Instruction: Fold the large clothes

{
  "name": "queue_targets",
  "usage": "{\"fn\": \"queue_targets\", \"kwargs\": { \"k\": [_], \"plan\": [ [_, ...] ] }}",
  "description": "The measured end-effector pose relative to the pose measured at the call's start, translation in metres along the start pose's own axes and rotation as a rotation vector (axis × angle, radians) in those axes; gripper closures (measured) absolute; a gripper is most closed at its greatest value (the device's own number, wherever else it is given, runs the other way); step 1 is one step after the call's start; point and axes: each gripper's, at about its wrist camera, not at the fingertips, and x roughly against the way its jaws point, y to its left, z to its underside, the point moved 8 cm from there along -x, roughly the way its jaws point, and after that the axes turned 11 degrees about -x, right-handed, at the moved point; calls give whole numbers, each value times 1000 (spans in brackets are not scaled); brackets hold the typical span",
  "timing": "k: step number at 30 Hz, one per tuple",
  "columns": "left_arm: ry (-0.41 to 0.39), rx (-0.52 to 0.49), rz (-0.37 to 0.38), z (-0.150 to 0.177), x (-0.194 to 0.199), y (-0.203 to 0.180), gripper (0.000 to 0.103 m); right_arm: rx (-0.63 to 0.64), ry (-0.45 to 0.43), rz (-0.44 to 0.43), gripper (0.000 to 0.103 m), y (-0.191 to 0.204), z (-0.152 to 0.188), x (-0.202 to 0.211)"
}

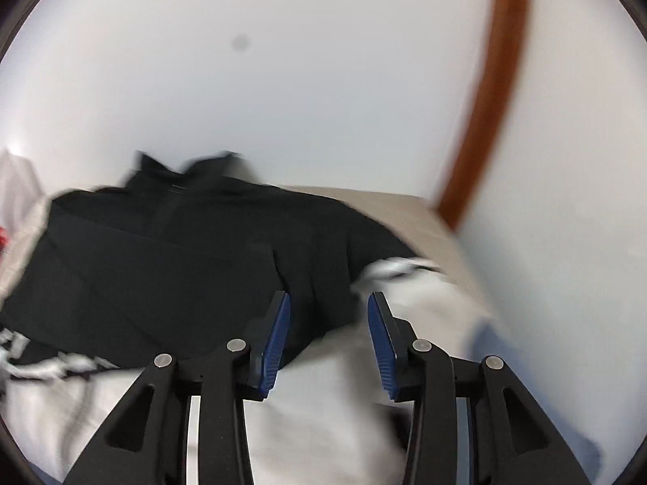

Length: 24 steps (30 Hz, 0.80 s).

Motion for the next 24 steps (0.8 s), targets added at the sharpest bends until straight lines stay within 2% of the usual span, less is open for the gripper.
{"fn": "queue_targets", "kwargs": {
  "k": [4, 6, 10, 12, 14, 20, 24],
  "plan": [
    [-16, 27, 17, -5, 16, 2, 14, -30, 8, 22, 61, -51, 22, 25],
    [-36, 26, 14, -10, 26, 0, 14, -43, 23, 42, 52, -74, 37, 34],
    [-84, 4, 20, -21, 49, -13, 14, -86, 70, 92, 48, -118, 75, 46],
    [-97, -10, 26, -24, 57, -21, 14, -129, 105, 94, 39, -143, 97, 49],
    [-104, -27, 40, -24, 64, -30, 14, -157, 132, 100, 36, -162, 120, 55],
    [-106, -72, 68, -19, 82, -51, 13, -174, 202, 131, 34, -207, 187, 66],
    [-90, -59, 69, -15, 90, -53, 13, -146, 217, 169, 34, -217, 209, 56]
  ]
}}
